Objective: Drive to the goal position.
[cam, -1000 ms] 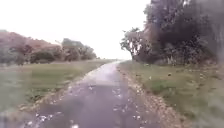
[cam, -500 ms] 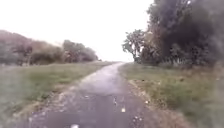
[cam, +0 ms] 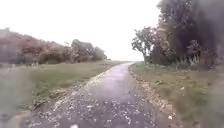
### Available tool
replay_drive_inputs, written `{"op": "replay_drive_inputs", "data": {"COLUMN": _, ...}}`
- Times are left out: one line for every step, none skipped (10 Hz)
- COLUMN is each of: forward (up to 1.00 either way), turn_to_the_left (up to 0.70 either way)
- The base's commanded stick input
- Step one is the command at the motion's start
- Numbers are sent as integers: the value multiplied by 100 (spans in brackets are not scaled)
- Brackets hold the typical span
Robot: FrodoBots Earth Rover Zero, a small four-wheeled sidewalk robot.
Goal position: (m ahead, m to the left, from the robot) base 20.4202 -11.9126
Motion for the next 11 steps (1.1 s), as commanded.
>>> {"op": "replay_drive_inputs", "data": {"forward": 100, "turn_to_the_left": 0}}
{"op": "replay_drive_inputs", "data": {"forward": 100, "turn_to_the_left": 0}}
{"op": "replay_drive_inputs", "data": {"forward": 100, "turn_to_the_left": 0}}
{"op": "replay_drive_inputs", "data": {"forward": 100, "turn_to_the_left": 0}}
{"op": "replay_drive_inputs", "data": {"forward": 100, "turn_to_the_left": 0}}
{"op": "replay_drive_inputs", "data": {"forward": 100, "turn_to_the_left": 0}}
{"op": "replay_drive_inputs", "data": {"forward": 100, "turn_to_the_left": 0}}
{"op": "replay_drive_inputs", "data": {"forward": 100, "turn_to_the_left": 0}}
{"op": "replay_drive_inputs", "data": {"forward": 100, "turn_to_the_left": 0}}
{"op": "replay_drive_inputs", "data": {"forward": 100, "turn_to_the_left": 0}}
{"op": "replay_drive_inputs", "data": {"forward": 100, "turn_to_the_left": 0}}
